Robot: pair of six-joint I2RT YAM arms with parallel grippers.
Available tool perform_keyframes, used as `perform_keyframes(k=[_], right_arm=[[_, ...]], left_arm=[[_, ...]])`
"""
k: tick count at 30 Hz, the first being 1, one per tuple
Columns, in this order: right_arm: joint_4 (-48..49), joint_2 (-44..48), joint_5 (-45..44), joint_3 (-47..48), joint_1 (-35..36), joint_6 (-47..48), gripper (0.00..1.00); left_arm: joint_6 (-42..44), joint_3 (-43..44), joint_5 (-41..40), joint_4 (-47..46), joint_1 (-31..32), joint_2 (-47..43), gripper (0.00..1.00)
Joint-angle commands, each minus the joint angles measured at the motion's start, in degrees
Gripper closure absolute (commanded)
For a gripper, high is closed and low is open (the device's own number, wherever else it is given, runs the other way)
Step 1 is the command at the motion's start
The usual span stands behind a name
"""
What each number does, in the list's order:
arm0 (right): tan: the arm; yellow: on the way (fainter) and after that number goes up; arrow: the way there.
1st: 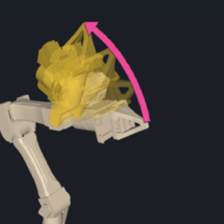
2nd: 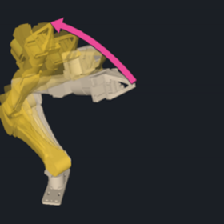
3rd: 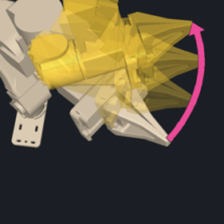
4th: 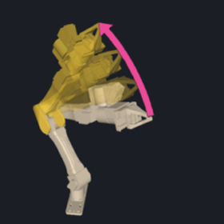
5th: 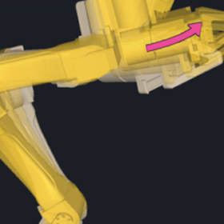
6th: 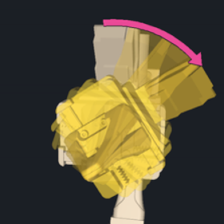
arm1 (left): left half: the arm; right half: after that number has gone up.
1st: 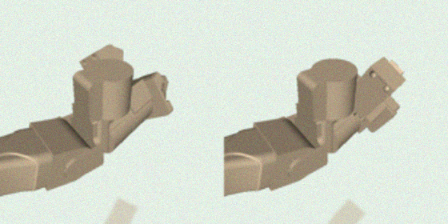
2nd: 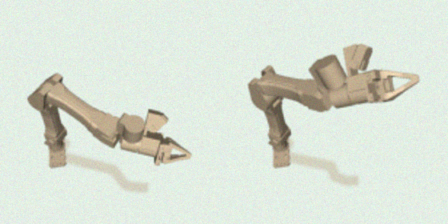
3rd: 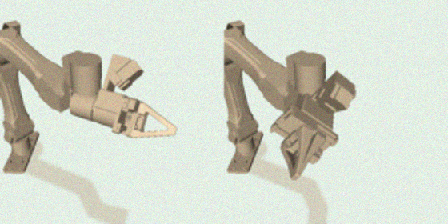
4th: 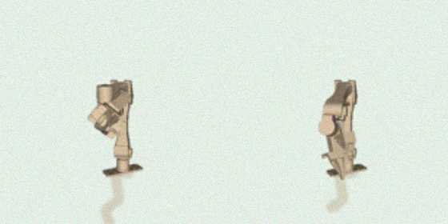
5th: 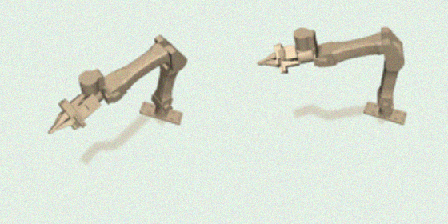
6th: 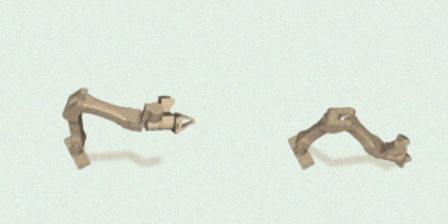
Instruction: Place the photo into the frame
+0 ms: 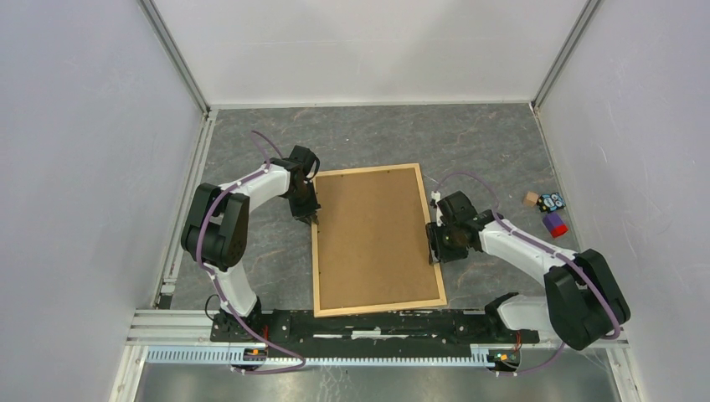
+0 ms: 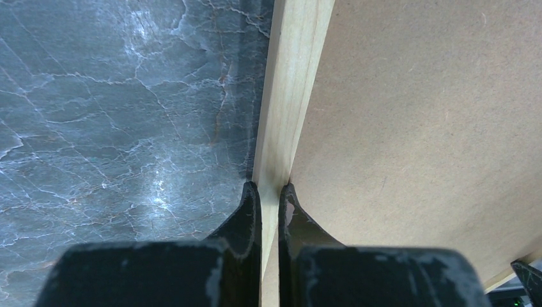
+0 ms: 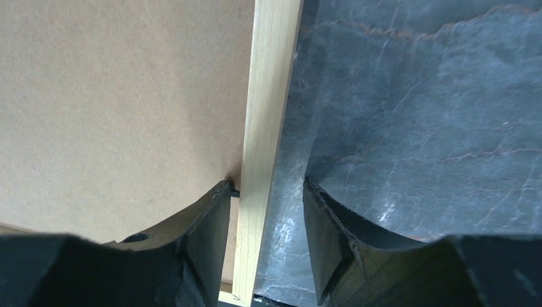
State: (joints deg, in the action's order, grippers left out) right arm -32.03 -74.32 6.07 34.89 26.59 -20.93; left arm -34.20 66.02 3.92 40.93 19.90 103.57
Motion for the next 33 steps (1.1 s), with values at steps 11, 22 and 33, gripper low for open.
perform_keyframes(k=[11,22,33], right_arm=[[-6.1,-10.0,-11.1,18.3,-2.8,7.0,0.50],[-3.8,-17.5,-9.7,24.2,-2.9,7.8,0.55],[-2.7,-20.5,-10.5,24.6,-3.2,7.8,0.55]], left_arm=[[-2.8,-1.0,-2.8,-2.5,0.5,2.2,0.98],[-2.7,-0.8,-2.2,-2.6,0.6,2.9,0.98],[-2.5,-0.6,-2.3,-2.5,0.7,3.0,0.98]])
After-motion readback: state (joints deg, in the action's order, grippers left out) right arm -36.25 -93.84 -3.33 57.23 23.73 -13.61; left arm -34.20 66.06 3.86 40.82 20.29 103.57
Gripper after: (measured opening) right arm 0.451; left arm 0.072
